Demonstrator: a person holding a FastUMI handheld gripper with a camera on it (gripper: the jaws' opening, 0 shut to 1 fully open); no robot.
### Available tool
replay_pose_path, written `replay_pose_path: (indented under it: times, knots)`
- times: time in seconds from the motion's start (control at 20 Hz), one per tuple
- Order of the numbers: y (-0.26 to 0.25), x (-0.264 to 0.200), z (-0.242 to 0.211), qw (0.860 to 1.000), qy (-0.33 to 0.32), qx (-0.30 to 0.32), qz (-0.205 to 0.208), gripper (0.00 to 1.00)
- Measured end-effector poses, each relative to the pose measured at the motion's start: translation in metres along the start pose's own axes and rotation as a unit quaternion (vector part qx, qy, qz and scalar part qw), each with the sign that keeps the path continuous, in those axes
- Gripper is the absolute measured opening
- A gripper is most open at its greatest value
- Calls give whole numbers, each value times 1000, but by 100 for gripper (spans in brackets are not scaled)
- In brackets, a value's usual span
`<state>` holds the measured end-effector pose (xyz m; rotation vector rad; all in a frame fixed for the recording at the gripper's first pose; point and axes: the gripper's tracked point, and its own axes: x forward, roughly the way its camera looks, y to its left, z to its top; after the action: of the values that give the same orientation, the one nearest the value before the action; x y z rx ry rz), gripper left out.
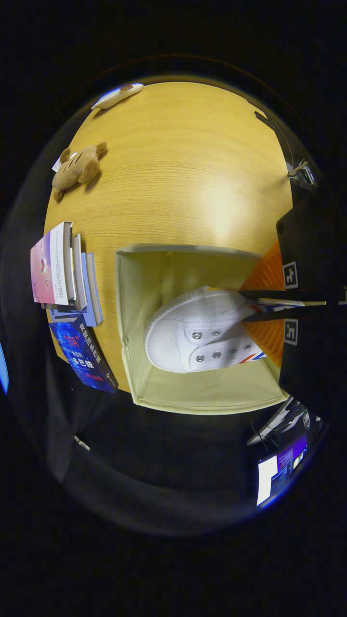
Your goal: Open the storage box then place both shoes into the box .Put the left shoe in first, then the right shoe, with the right side of both shoes facing outward in a uniform manner.
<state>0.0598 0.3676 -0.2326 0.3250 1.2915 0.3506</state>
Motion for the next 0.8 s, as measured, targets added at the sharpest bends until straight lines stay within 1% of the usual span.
replay_pose_path:
  times: [0.1,0.2,0.3,0.35,0.5,0.6,0.7,0.75,0.8]
  knots:
    - [-4,12,-1,999,5,-17,-45,8]
    - [-4,22,-5,996,8,-41,-81,8]
    - [-8,29,-15,992,19,-47,-116,8]
    - [-13,32,-10,990,17,-48,-131,9]
    - [-12,36,-9,989,17,-41,-144,10]
    - [-15,37,-10,987,22,-24,-157,11]
    - [-13,38,-10,987,26,-12,-155,13]
    - [-11,38,-10,988,26,-12,-151,18]
    - [-9,37,-10,989,24,-15,-146,20]
